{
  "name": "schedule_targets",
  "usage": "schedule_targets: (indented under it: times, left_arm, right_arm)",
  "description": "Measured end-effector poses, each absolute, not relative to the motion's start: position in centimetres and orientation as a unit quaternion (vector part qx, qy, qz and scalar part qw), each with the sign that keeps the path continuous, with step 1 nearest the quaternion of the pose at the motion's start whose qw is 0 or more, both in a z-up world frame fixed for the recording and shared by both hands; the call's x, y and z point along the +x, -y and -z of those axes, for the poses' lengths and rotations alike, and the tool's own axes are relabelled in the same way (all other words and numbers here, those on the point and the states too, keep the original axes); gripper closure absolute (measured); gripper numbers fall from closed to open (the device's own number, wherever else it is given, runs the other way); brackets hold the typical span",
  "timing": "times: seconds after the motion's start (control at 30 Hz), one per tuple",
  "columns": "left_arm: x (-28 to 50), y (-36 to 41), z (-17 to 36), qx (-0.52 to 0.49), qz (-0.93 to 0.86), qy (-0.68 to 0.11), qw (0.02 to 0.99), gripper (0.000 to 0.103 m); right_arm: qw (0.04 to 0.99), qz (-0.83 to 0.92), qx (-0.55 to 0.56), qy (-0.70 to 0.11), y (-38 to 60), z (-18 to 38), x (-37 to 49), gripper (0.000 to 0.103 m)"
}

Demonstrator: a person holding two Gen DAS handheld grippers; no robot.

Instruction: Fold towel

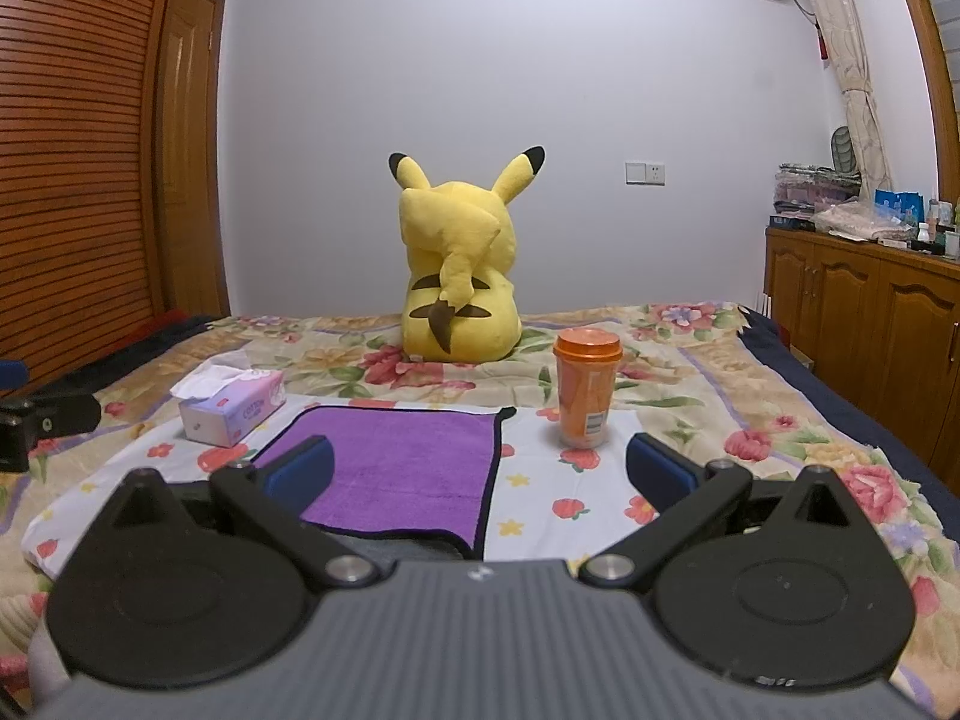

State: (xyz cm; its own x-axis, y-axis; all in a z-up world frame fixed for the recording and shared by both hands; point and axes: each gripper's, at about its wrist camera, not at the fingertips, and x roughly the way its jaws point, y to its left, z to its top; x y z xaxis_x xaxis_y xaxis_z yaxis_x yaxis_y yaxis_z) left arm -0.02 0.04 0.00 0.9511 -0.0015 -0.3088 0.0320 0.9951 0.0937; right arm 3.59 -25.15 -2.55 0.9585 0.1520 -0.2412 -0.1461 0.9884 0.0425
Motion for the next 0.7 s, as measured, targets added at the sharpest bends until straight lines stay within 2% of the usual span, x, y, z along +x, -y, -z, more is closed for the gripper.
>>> schedule_targets:
  times: [0.7]
  left_arm:
    - [0.17, -0.12, 0.44, 0.053, 0.01, -0.168, 0.984, 0.0]
  right_arm:
    - [0.989, -0.076, 0.008, -0.128, 24.8, 2.42, 3.83, 0.0]
